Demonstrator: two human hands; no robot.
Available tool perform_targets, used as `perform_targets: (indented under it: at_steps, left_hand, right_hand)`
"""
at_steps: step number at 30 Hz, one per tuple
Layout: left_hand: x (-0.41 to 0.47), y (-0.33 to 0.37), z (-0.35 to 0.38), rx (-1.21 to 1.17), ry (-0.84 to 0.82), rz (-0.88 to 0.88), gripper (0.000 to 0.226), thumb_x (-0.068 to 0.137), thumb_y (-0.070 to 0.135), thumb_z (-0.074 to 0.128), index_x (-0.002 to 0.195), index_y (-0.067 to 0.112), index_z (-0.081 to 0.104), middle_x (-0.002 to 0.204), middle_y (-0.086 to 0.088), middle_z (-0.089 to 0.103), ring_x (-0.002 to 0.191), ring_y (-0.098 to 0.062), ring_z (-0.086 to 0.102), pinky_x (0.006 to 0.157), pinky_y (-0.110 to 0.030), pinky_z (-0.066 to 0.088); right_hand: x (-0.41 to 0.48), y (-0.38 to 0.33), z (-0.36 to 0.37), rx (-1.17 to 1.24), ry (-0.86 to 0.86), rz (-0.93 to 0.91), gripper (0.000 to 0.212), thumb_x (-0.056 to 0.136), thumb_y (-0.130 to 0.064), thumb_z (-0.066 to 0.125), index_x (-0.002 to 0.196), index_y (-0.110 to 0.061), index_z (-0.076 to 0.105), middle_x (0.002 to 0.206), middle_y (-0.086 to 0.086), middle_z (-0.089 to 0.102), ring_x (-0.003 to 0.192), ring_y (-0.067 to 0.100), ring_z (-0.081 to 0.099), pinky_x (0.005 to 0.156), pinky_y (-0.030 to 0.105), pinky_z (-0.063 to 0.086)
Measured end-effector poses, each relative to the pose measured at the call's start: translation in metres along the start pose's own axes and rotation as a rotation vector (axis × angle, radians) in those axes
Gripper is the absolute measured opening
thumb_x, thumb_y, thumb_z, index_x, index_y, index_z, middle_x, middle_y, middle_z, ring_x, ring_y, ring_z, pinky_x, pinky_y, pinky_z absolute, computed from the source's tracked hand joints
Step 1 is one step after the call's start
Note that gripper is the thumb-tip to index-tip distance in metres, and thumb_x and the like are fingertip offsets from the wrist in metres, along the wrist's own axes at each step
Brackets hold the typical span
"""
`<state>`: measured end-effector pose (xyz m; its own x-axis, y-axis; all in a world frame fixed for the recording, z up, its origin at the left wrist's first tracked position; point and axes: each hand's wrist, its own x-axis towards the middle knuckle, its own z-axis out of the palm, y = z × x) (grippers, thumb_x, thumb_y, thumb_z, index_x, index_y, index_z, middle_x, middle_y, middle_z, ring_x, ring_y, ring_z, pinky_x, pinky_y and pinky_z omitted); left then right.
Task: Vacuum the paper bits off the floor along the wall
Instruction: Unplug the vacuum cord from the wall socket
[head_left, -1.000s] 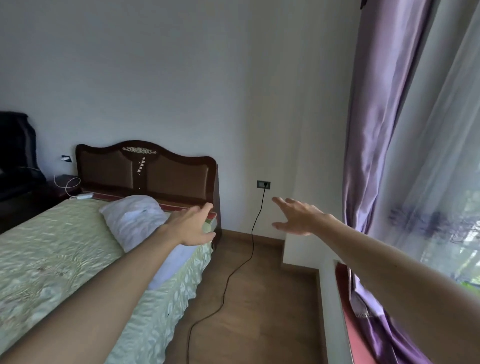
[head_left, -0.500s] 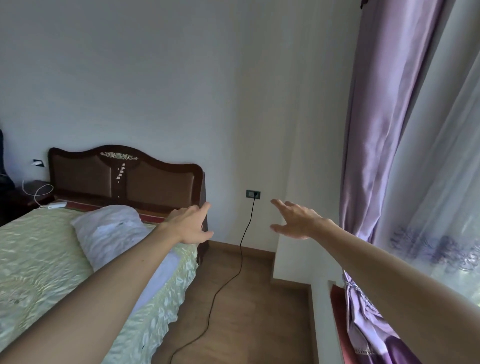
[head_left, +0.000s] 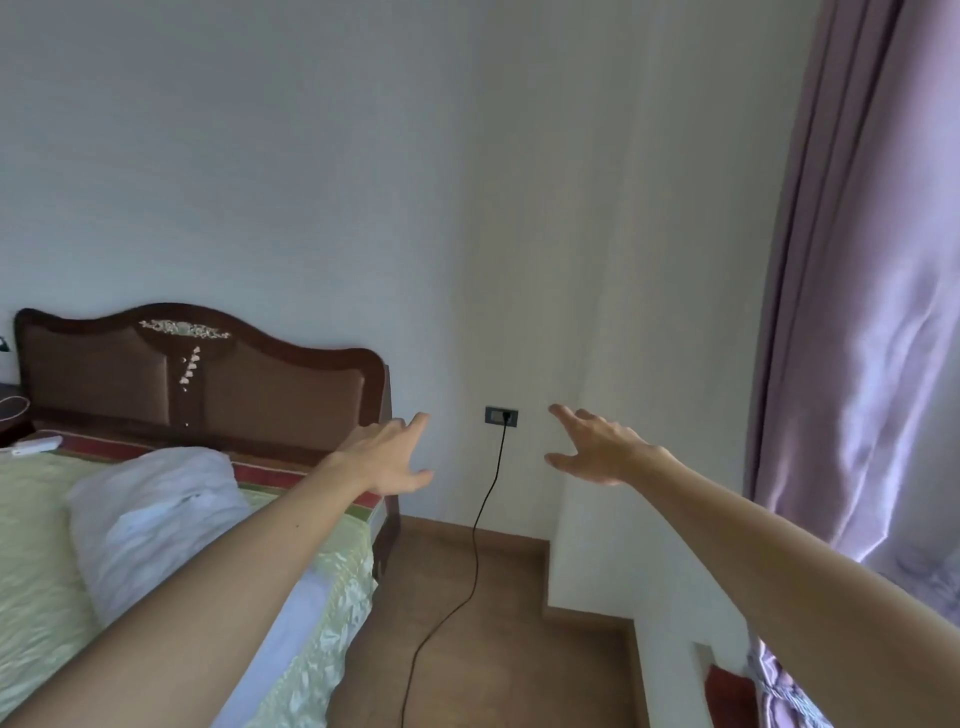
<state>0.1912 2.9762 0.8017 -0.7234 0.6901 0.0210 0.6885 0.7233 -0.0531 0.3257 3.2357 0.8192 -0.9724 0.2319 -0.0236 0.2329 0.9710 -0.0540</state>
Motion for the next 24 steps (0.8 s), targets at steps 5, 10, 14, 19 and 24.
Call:
perform_targets:
  at_steps: [5,10,14,19,24]
  left_hand:
    - [0.059,-0.011,0.002,0.003,-0.019,0.019,0.075,0.086,0.052,0.053,0.147,0.024,0.019,0.126,-0.007,0.055,0.101,-0.030,0.062,0.085,-0.045,0.051]
    - [0.118,-0.015,0.006,-0.003,-0.047,0.035,0.076,0.086,0.052,0.052,0.148,0.025,0.018,0.129,-0.008,0.054,0.100,-0.030,0.062,0.083,-0.044,0.052]
    - [0.163,-0.014,0.013,-0.006,-0.071,0.014,0.075,0.087,0.050,0.053,0.149,0.025,0.018,0.127,-0.009,0.054,0.100,-0.030,0.062,0.083,-0.044,0.053]
    - [0.229,-0.017,0.020,-0.029,-0.079,-0.033,0.076,0.087,0.051,0.053,0.149,0.023,0.019,0.130,-0.011,0.053,0.105,-0.033,0.061,0.085,-0.044,0.051]
    - [0.291,-0.020,0.028,-0.033,-0.107,-0.098,0.078,0.088,0.053,0.052,0.151,0.025,0.015,0.139,-0.010,0.049,0.116,-0.034,0.057,0.092,-0.044,0.047]
  right_hand:
    - [0.051,0.021,-0.001,0.013,-0.010,0.022,0.075,0.096,-0.052,0.050,0.154,-0.024,0.012,0.135,0.011,0.048,0.115,0.032,0.055,0.090,0.044,0.050]
    - [0.100,0.050,-0.001,0.016,-0.026,0.036,0.074,0.096,-0.052,0.049,0.153,-0.025,0.011,0.133,0.011,0.048,0.115,0.032,0.053,0.092,0.046,0.049]
    - [0.153,0.078,0.003,0.034,-0.059,0.040,0.073,0.096,-0.052,0.049,0.153,-0.026,0.011,0.137,0.011,0.047,0.119,0.032,0.052,0.097,0.046,0.046]
    - [0.230,0.112,0.002,0.050,-0.069,0.025,0.073,0.096,-0.051,0.049,0.154,-0.027,0.010,0.142,0.009,0.043,0.124,0.031,0.049,0.100,0.045,0.045]
    - [0.294,0.144,0.012,0.064,-0.127,-0.027,0.075,0.096,-0.052,0.049,0.154,-0.026,0.009,0.142,0.010,0.043,0.123,0.030,0.051,0.098,0.043,0.046]
